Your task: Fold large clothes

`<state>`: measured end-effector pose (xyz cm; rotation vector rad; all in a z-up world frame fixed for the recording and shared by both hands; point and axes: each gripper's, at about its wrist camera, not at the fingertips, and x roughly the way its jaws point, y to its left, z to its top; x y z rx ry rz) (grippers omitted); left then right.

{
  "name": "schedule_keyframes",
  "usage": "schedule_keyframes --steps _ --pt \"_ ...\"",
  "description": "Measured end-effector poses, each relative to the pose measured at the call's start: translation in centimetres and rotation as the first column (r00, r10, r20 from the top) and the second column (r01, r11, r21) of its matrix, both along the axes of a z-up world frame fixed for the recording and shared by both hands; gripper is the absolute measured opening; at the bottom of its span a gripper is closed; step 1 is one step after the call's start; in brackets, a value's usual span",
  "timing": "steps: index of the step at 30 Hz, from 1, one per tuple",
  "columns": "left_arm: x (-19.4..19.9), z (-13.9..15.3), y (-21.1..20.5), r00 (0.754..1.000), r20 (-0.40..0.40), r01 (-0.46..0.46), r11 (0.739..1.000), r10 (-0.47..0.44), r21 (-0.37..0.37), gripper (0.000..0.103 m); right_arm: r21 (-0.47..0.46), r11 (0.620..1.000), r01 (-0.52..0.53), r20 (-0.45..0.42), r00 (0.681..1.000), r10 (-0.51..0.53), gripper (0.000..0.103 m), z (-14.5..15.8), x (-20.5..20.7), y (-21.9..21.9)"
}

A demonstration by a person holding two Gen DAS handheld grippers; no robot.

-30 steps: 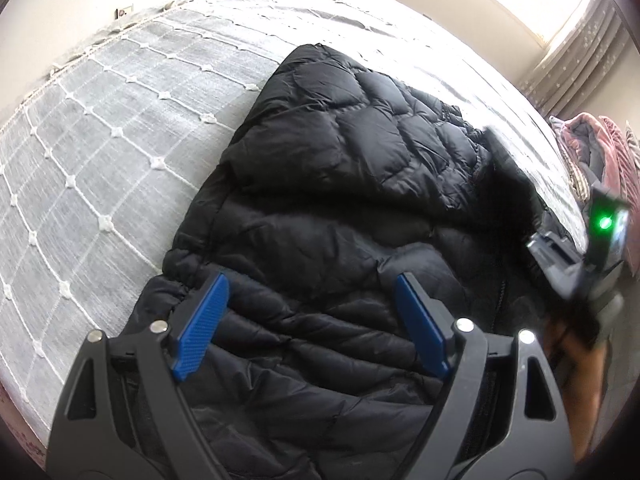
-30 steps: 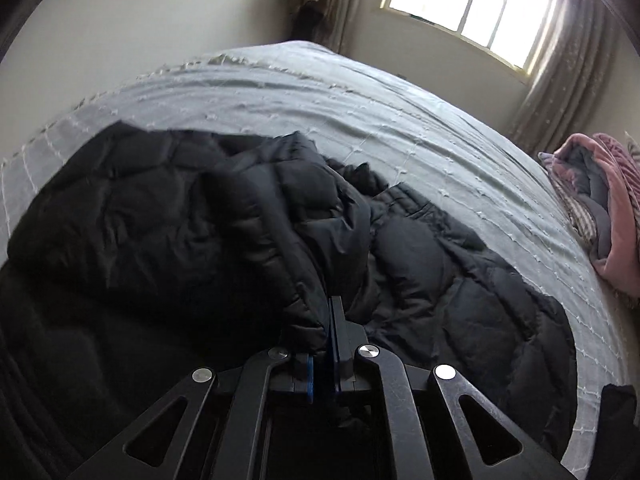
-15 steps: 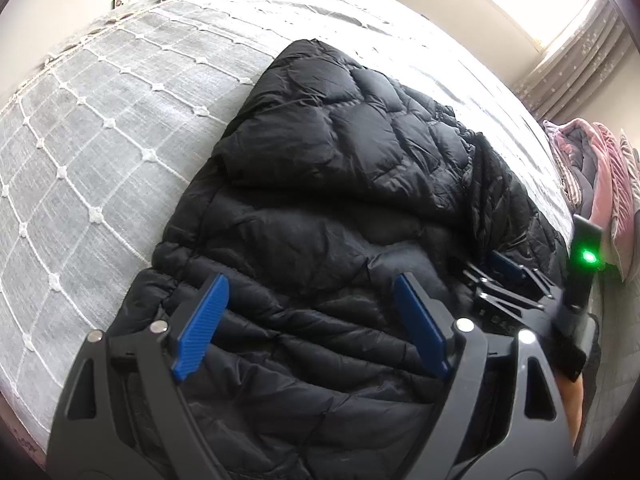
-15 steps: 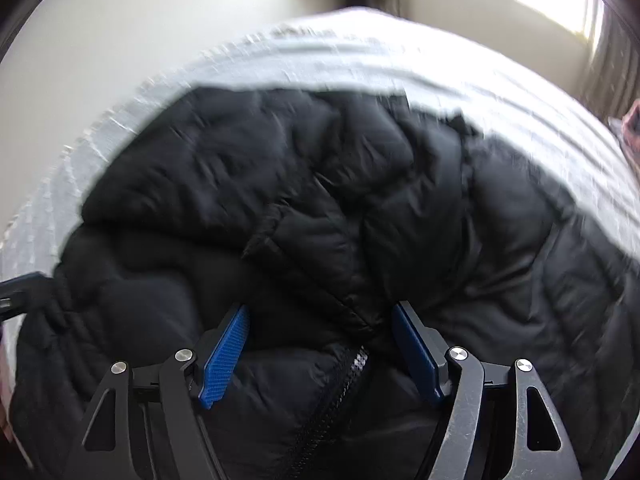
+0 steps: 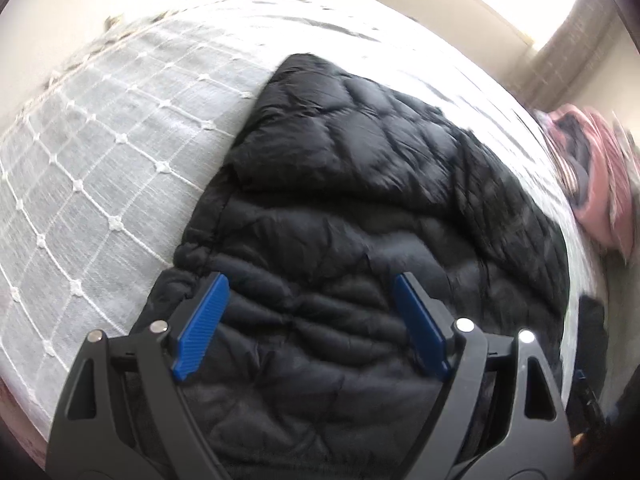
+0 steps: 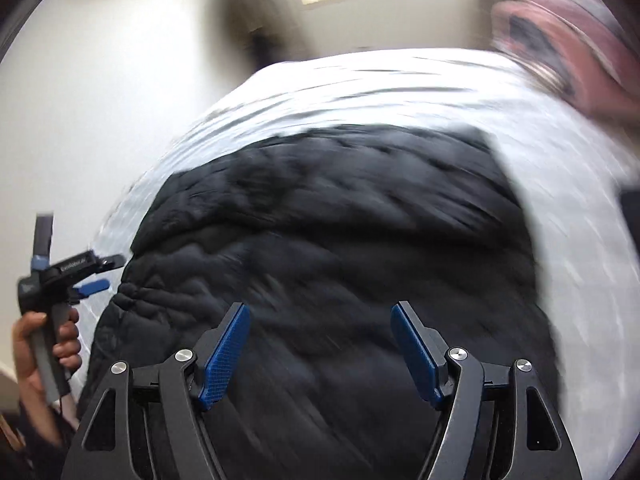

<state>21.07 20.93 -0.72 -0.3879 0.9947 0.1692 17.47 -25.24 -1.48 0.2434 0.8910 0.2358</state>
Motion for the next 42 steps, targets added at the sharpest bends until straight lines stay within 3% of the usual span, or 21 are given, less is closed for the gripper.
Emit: schedule_keyframes --steps 2,4,7,9,13,16,18,22,25,29,30,32,34,42 --pt "-1.9 0.1 -0.9 0.997 0.017 0.077 0.996 -0.077 0.039 0.085 0.017 0.998 0.067 -0.052 0.996 -0.066 0.074 -0.5 -3.0 -3.5" --pt "-4.0 -0.5 -0.9 0.997 -0.019 0.076 0.996 -0.075 0.047 0.085 0.025 0.992 0.127 -0.106 0.987 -0.124 0.074 -2.0 -6.2 -6.8" --pt "-9.4 -1.0 0.7 0.994 -0.012 0.106 0.994 -0.106 0.001 0.085 0.065 0.978 0.196 -0.166 0.969 -0.183 0.074 -3.8 -9.7 -10.1" --pt "-12.6 -1.1 2.7 0.997 -0.017 0.079 0.997 -0.079 0.007 0.085 0.099 0.969 0.225 -0.193 0.96 -0.203 0.074 -4.8 -11.4 -11.8" --pt "-18.1 -2.5 6.8 0.999 -0.051 -0.003 1.0 0.002 -0.019 0.085 0.127 0.964 0.233 -0.21 0.956 -0.204 0.074 -5.7 -12.9 -12.5" --pt "-20.0 -4.4 7.9 0.994 -0.106 0.019 0.998 -0.026 -0.061 0.085 0.162 0.961 0.223 -0.24 0.954 -0.181 0.067 -6.6 -12.7 -12.1" --pt "-20.8 -4.8 7.8 0.994 -0.097 0.043 0.996 -0.051 -0.081 0.085 0.156 0.963 0.22 -0.258 0.95 -0.176 0.06 -6.9 -12.5 -12.0" --pt "-20.7 -5.2 7.1 0.994 -0.082 0.063 0.99 -0.073 -0.123 0.084 0.165 0.963 0.212 -0.298 0.942 -0.156 0.053 -7.5 -12.5 -11.8" --pt "-20.6 -5.6 6.4 0.993 -0.074 0.085 0.987 -0.096 -0.138 0.076 0.206 0.955 0.213 -0.307 0.941 -0.143 0.049 -8.0 -12.9 -12.2" --pt "-20.6 -6.3 6.0 0.993 -0.072 0.083 0.981 -0.097 -0.176 0.054 0.269 0.944 0.192 -0.297 0.949 -0.109 0.016 -8.1 -12.9 -12.2" --pt "-20.7 -6.3 5.8 0.993 -0.069 0.087 0.981 -0.1 -0.173 0.051 0.268 0.945 0.187 -0.293 0.95 -0.105 0.012 -8.0 -12.9 -12.2" --pt "-20.7 -6.4 5.3 0.991 -0.062 0.104 0.979 -0.116 -0.174 0.033 0.258 0.949 0.184 -0.276 0.955 -0.11 0.008 -7.7 -12.9 -11.9" --pt "-20.7 -6.4 4.9 0.99 -0.052 0.123 0.975 -0.135 -0.187 0.02 0.26 0.947 0.187 -0.257 0.959 -0.118 0.006 -7.2 -13.2 -11.8" --pt "-21.0 -4.1 4.6 0.992 -0.021 0.12 0.986 -0.123 -0.116 0.012 0.317 0.932 0.178 -0.193 0.974 -0.121 0.004 -5.4 -16.5 -12.0"
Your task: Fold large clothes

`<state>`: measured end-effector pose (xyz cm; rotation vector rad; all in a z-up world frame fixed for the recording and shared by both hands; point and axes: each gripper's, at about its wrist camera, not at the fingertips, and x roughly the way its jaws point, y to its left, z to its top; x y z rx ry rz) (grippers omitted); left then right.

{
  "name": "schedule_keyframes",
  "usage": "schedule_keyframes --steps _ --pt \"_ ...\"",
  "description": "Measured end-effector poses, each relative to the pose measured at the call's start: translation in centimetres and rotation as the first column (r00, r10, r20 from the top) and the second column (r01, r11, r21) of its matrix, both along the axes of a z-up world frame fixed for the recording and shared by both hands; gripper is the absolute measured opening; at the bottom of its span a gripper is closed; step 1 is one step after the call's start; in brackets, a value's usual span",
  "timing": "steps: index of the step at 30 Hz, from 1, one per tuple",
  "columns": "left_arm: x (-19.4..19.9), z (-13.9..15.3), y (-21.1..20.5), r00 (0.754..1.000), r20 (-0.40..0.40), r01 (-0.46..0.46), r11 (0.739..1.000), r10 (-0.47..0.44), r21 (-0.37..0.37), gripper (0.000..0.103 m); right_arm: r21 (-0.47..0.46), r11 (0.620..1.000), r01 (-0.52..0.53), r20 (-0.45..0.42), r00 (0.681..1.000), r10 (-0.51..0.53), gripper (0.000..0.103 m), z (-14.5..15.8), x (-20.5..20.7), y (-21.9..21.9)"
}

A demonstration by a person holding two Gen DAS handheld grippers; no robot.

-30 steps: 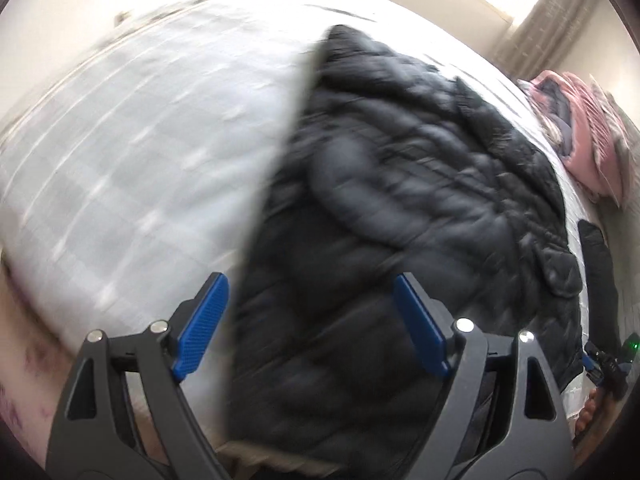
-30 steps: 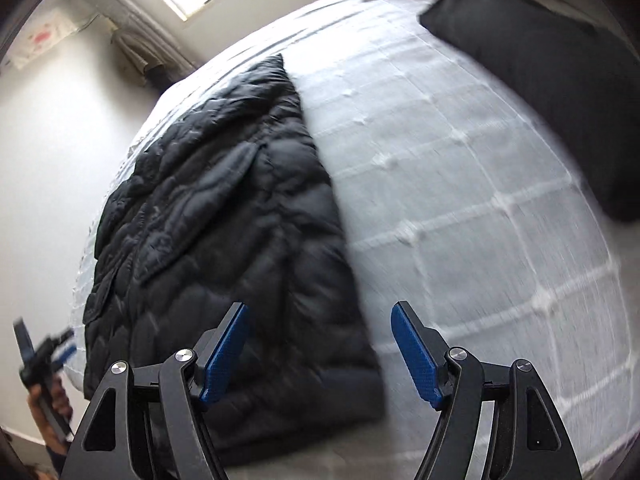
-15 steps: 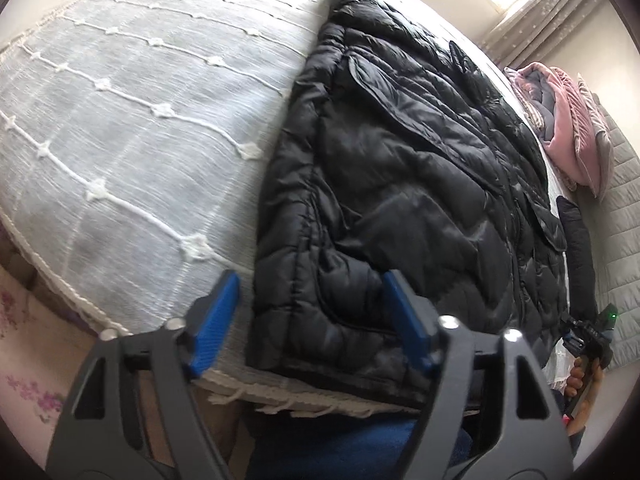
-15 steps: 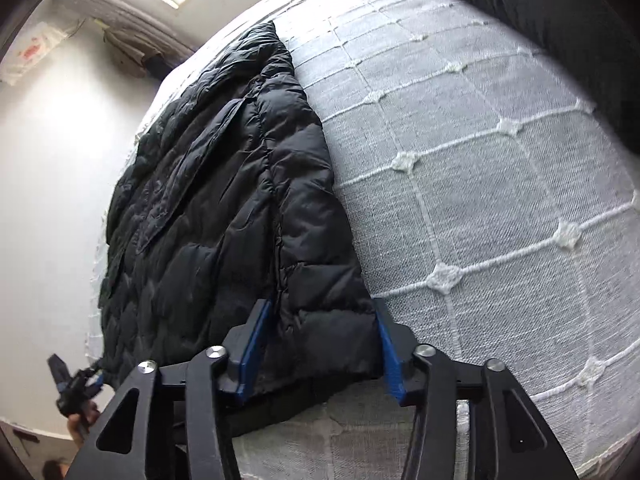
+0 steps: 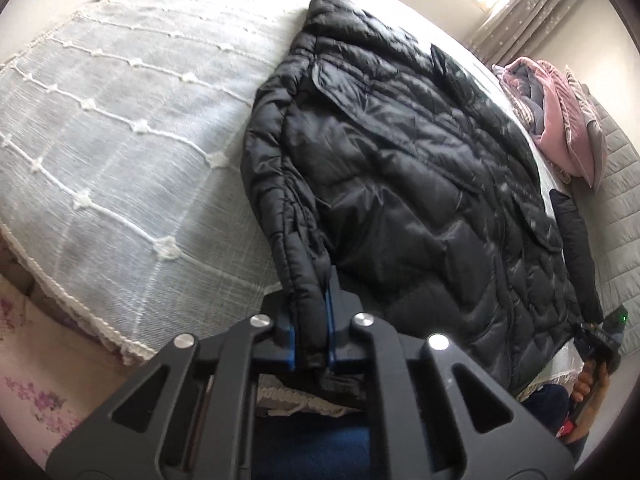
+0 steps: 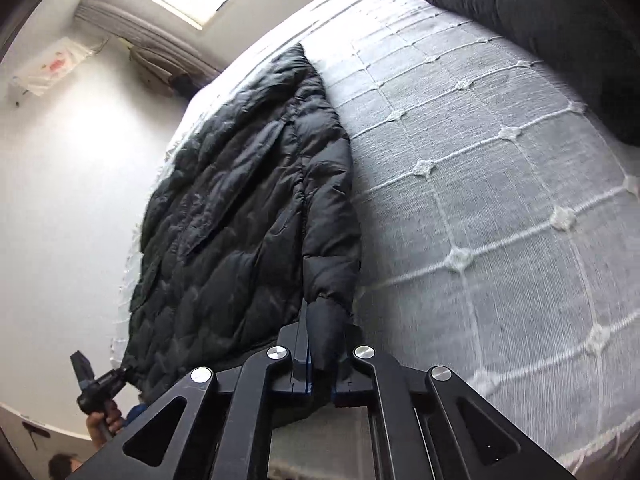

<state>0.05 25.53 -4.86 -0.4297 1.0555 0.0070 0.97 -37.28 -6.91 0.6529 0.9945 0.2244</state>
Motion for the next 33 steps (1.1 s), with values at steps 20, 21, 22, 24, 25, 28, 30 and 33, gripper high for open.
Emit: schedule_keyframes --steps 20,21,22,24,25,28,30,33 --pt "0.8 3.5 2.1 0.993 0.066 0.095 0.995 -0.094 -0.014 0.011 0.078 0.994 0.072 0.116 0.99 -0.081 0.002 3.5 -8.6 -0.4" --pt "0.3 4.0 2.5 0.993 0.071 0.095 0.995 -0.093 -0.034 0.011 0.09 0.993 0.071 0.14 0.987 -0.083 0.002 3.9 -9.3 -0.2" --pt "-0.1 4.5 2.7 0.992 0.079 0.098 0.994 -0.094 -0.047 0.011 0.103 0.992 0.07 0.16 0.983 -0.085 0.003 4.6 -10.0 -0.6" --pt "-1.5 6.5 3.2 0.986 0.121 0.121 0.99 -0.111 -0.074 0.011 0.127 0.99 0.06 0.223 0.971 -0.087 0.002 6.2 -11.5 -0.3" --pt "-2.4 7.6 3.5 0.983 0.142 0.131 0.988 -0.118 -0.086 0.01 0.129 0.99 0.058 0.244 0.966 -0.088 0.002 6.8 -12.1 -0.5" --pt "-4.5 10.8 4.9 0.969 0.209 0.158 0.982 -0.134 -0.103 0.01 0.133 0.99 0.052 0.345 0.934 -0.095 0.003 10.2 -14.0 -0.8" --pt "-5.5 12.4 5.4 0.961 0.243 0.163 0.981 -0.132 -0.108 0.01 0.125 0.99 0.058 0.396 0.912 -0.103 0.002 12.2 -14.8 -1.2" --pt "-6.4 14.1 6.5 0.953 0.278 0.159 0.979 -0.119 -0.126 0.01 0.126 0.99 0.065 0.445 0.888 -0.115 0.002 14.1 -15.3 -1.8"
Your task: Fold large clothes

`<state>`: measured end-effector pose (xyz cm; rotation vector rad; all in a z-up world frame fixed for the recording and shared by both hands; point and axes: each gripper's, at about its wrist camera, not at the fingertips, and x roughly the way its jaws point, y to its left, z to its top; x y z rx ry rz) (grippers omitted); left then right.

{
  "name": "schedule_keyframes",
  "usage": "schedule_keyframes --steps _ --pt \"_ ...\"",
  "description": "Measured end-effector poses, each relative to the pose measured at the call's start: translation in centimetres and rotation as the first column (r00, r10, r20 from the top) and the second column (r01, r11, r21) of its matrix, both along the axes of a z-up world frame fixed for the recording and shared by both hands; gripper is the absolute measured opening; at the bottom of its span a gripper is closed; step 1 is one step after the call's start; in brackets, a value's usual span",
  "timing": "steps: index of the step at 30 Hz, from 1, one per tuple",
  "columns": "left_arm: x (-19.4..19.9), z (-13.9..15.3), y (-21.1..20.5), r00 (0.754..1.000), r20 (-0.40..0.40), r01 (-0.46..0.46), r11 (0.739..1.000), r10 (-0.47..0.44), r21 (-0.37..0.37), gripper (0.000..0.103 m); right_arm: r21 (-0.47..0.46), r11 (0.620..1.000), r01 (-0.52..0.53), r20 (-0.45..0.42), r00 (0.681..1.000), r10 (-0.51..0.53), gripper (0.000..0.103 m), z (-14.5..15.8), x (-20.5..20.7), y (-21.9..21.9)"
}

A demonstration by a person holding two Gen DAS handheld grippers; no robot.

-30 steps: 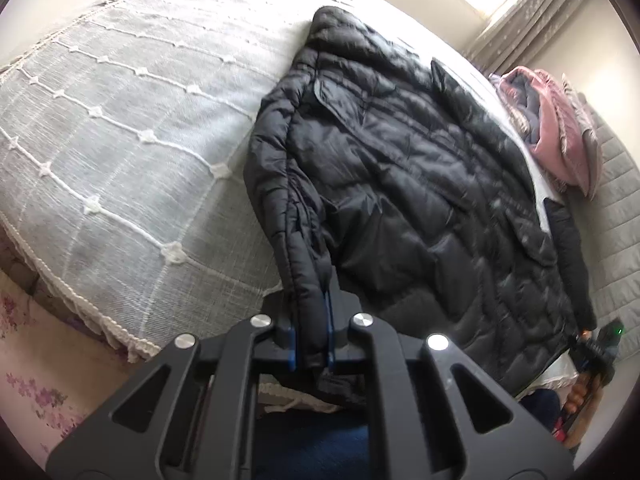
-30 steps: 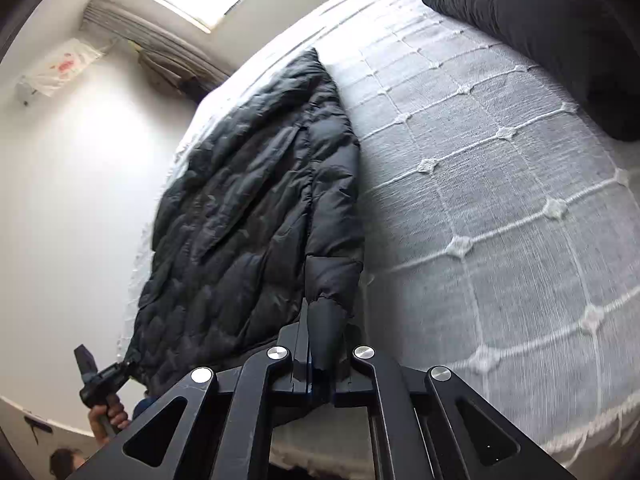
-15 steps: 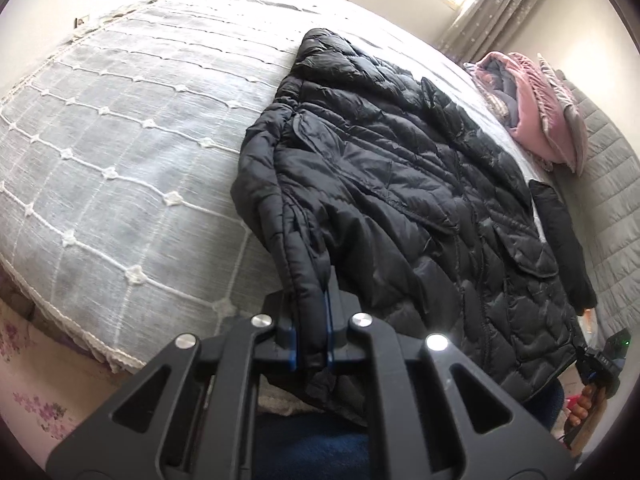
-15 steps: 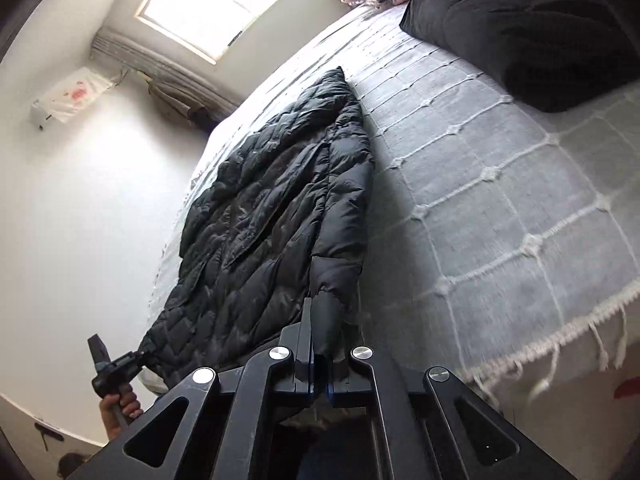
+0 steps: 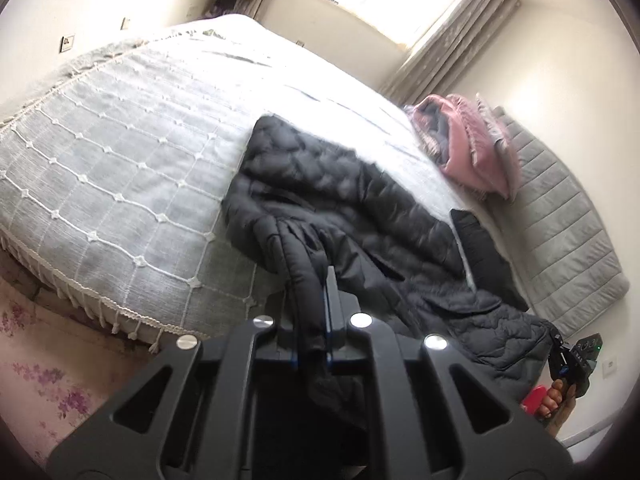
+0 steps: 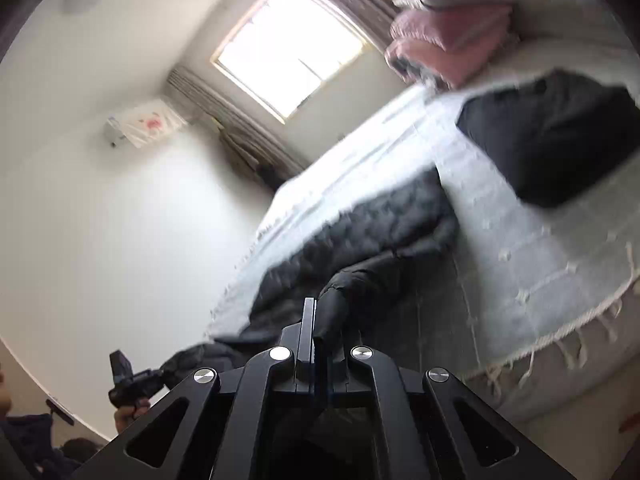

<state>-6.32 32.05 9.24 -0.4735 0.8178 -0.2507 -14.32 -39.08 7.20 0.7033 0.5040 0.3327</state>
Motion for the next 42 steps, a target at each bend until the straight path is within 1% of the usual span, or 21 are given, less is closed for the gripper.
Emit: schedule_keyframes --steps 4,7,9,11,12,14,16,18,19,20,21,23,26,31,33,34,35,36,37,38,42 --pt "2.3 1.7 -0.5 1.0 0.027 -0.012 1.0 0.013 -0.009 0.01 -0.009 1.0 -0.013 0.029 0.999 0.014 0.003 1.4 3.0 -0.5" --pt "6.8 3.0 -2.2 0.999 0.044 -0.028 1.0 0.028 -0.001 0.01 0.0 1.0 -0.023 0.036 0.999 0.023 0.003 2.5 9.1 -1.0" --pt "11.8 3.6 -3.6 0.997 0.033 -0.063 0.998 0.063 0.001 0.01 0.016 1.0 -0.019 0.03 0.999 0.019 0.003 3.0 14.9 -1.2" --pt "17.8 3.6 -5.0 0.996 -0.011 -0.088 0.995 0.088 -0.046 0.013 0.031 0.999 -0.017 0.026 1.0 0.016 0.003 3.3 20.4 -1.4" --pt "20.7 3.7 -5.8 0.996 -0.022 -0.085 0.996 0.084 -0.037 0.016 0.028 1.0 0.009 0.001 1.0 -0.009 0.004 3.0 24.1 -1.6" --pt "25.9 2.9 -7.0 0.994 -0.069 -0.087 0.995 0.083 -0.054 0.029 0.012 0.995 0.1 -0.097 0.99 -0.099 0.008 1.5 29.9 -2.5" --pt "30.0 1.4 -7.1 0.984 -0.136 -0.123 0.989 0.111 -0.082 0.038 0.034 0.979 0.202 -0.215 0.958 -0.19 0.016 -0.9 33.9 -3.9" --pt "32.4 0.2 -6.0 0.973 -0.157 -0.183 0.98 0.169 -0.076 0.048 0.02 0.954 0.298 -0.249 0.926 -0.284 0.02 -2.4 36.1 -5.3" --pt "33.0 -0.1 -5.7 0.968 -0.157 -0.209 0.976 0.196 -0.068 0.053 0.001 0.941 0.338 -0.242 0.913 -0.328 0.023 -2.8 36.5 -5.7" --pt "33.5 -0.7 -5.1 0.963 -0.155 -0.231 0.971 0.219 -0.065 0.057 -0.023 0.932 0.363 -0.237 0.903 -0.358 0.04 -3.0 36.7 -5.9" --pt "33.8 -1.2 -4.9 0.963 -0.153 -0.234 0.97 0.222 -0.064 0.058 -0.052 0.922 0.383 -0.231 0.894 -0.384 0.064 -3.4 37.1 -6.1" --pt "34.5 -3.0 -5.5 0.968 -0.175 -0.192 0.981 0.182 -0.041 0.064 -0.14 0.912 0.385 -0.227 0.884 -0.408 0.074 -4.8 38.4 -5.9" --pt "35.7 -6.1 -6.9 0.967 -0.229 -0.107 0.994 0.11 0.024 0.065 -0.237 0.923 0.305 -0.296 0.882 -0.367 0.074 -7.5 40.1 -5.3" --pt "37.4 -10.3 -7.5 0.953 -0.285 -0.1 0.995 0.101 0.016 0.065 -0.346 0.922 0.174 -0.317 0.903 -0.289 0.074 -9.9 41.2 -2.7" --pt "38.0 -10.9 -8.0 0.957 -0.269 -0.099 0.993 0.111 0.059 0.064 -0.381 0.915 0.136 -0.327 0.905 -0.271 0.072 -10.7 42.1 -1.9" --pt "38.2 -11.1 -8.3 0.957 -0.264 -0.101 0.991 0.122 0.089 0.056 -0.394 0.91 0.13 -0.338 0.9 -0.274 0.07 -10.9 42.1 -1.6" --pt "38.6 -11.5 -8.8 0.957 -0.265 -0.084 0.988 0.116 0.129 0.034 -0.396 0.911 0.118 -0.349 0.898 -0.268 0.055 -11.4 42.3 -1.4" --pt "38.8 -11.8 -9.2 0.956 -0.273 -0.068 0.986 0.108 0.15 0.026 -0.396 0.914 0.092 -0.365 0.897 -0.248 0.027 -12.0 42.6 -1.1" --pt "38.9 -12.0 -9.4 0.954 -0.277 -0.066 0.984 0.112 0.168 0.018 -0.408 0.909 0.082 -0.372 0.895 -0.248 0.016 -12.2 42.6 -0.9" --pt "39.0 -12.0 -9.6 0.955 -0.268 -0.077 0.98 0.125 0.182 0.011 -0.428 0.9 0.081 -0.368 0.894 -0.255 0.011 -12.3 42.9 -0.6" --pt "39.1 -9.3 -10.0 0.97 -0.18 -0.125 0.97 0.163 0.209 0.008 -0.468 0.874 0.127 -0.284 0.915 -0.286 0.006 -9.8 43.0 -0.1"
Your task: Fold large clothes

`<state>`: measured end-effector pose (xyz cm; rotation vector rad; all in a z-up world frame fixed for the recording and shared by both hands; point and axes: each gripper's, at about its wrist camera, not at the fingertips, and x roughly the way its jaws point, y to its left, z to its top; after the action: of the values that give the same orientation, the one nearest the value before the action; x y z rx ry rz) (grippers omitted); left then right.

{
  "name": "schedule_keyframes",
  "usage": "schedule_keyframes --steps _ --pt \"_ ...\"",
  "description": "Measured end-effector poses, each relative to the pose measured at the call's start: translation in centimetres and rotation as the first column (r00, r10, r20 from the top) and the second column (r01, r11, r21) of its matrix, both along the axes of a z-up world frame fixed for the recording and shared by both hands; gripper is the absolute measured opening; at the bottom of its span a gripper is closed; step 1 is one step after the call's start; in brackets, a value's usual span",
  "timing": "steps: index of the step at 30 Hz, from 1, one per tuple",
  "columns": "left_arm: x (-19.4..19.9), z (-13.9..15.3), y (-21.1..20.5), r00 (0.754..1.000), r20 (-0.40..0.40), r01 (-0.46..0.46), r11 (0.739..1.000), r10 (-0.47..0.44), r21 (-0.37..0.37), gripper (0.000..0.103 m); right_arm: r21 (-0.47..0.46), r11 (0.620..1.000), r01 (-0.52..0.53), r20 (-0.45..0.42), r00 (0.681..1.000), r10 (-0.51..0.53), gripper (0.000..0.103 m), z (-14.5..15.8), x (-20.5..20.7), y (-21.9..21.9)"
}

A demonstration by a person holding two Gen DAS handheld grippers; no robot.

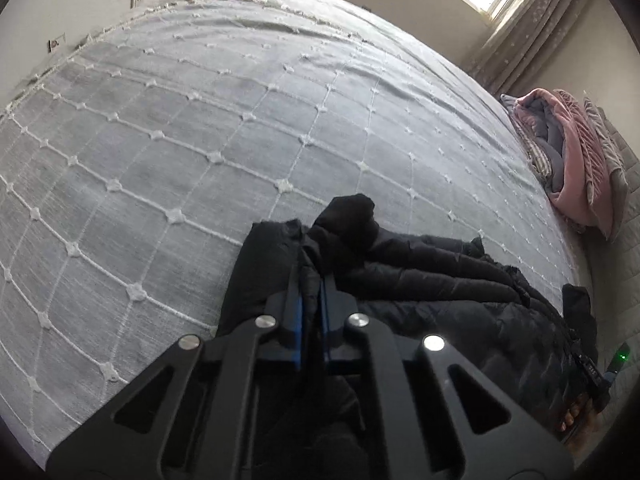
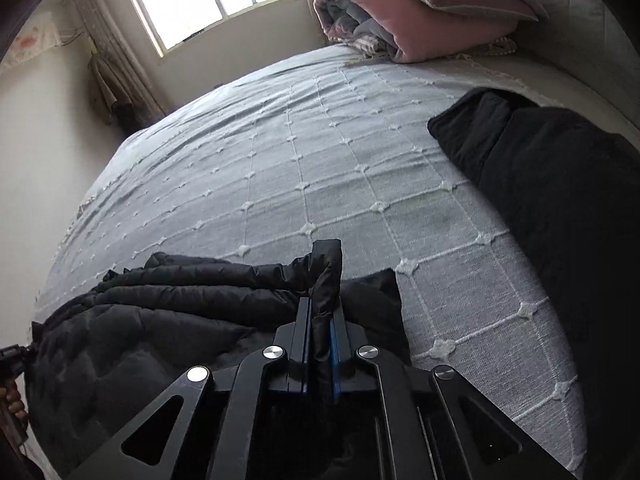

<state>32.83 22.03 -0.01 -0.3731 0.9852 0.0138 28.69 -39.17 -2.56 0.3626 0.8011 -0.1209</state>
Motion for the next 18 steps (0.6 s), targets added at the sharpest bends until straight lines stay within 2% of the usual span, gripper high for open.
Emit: schedule_keyframes --steps 3,6,9,10,12,14,16,18 --pt "0.9 2.7 -0.7 0.998 0.052 -0.02 0.999 0.019 0.03 0.008 -0.027 1.0 0.015 0.057 0.998 -0.014 0.005 2.3 0.6 0.4" --pt "2.5 3.6 -2.0 0.997 0.073 -0.037 0.995 0.03 0.097 0.007 -0.107 0.993 0.054 0.047 0.998 -0.049 0.005 2.4 2.3 1.1" --pt "4.4 0.8 -3.3 0.999 0.036 -0.047 0.98 0.041 0.195 0.007 -0.129 0.989 0.075 -0.034 0.996 -0.08 0.005 -0.9 4.1 0.6" --pt "4.7 -0.6 -3.6 0.999 0.007 -0.047 0.976 0.046 0.213 0.008 -0.138 0.988 0.075 -0.084 0.993 -0.087 0.005 -3.1 4.6 0.5" --pt "5.1 -4.4 -3.7 0.998 -0.043 -0.041 0.978 0.051 0.204 0.008 -0.132 0.988 0.078 -0.124 0.988 -0.094 0.006 -5.5 4.9 0.1" --pt "4.5 -5.9 -4.0 0.998 -0.012 -0.055 0.976 0.059 0.21 0.009 -0.136 0.987 0.084 -0.12 0.988 -0.101 0.006 -5.9 4.9 0.0" --pt "4.2 -6.1 -4.5 0.998 0.018 -0.061 0.966 0.059 0.253 0.009 -0.184 0.979 0.084 -0.119 0.987 -0.107 0.007 -5.9 4.9 0.4" --pt "4.0 -5.8 -4.5 0.998 0.025 -0.069 0.964 0.065 0.257 0.013 -0.184 0.978 0.097 -0.11 0.987 -0.119 0.014 -6.2 4.8 0.3"
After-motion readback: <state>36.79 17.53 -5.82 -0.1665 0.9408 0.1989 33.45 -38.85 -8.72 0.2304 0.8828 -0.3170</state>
